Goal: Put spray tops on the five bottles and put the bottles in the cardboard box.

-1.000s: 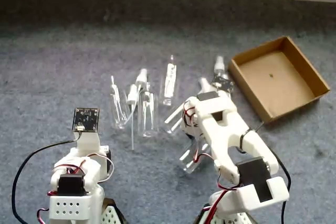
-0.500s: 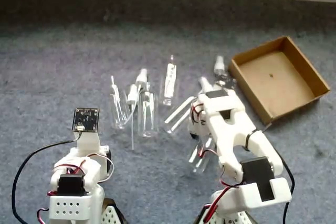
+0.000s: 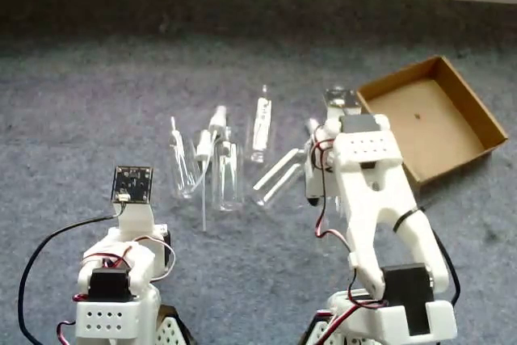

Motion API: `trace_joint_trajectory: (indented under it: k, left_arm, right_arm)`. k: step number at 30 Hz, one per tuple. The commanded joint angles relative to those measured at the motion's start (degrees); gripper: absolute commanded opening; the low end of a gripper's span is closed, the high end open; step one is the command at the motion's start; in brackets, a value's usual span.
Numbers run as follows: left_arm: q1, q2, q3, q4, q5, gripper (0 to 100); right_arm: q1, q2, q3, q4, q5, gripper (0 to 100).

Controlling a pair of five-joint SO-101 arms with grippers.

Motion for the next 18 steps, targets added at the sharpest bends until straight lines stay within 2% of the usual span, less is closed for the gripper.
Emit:
trace_joint_trajectory:
  k: [1,6,9,18]
  left_arm:
    - [-0.7,-0.5,1.1,0.2,0.3,0]
    - [-0.7,-0.5,1.1,0.2,0.3,0]
    - [-0.7,-0.5,1.1,0.2,0.3,0]
    - [-0.7,-0.5,1.1,0.2,0.3,0]
  right_arm:
    - [1.2,-6.5,-3.4,0.8,6.9,13.5]
    - [1.0,-8.4,-1.7,0.7,18.4,13.5]
    - [0.9,-8.4,1.7,-3.5,24.8,13.5]
    - [0.8,-8.5,15.4,-19.2,30.7,13.8]
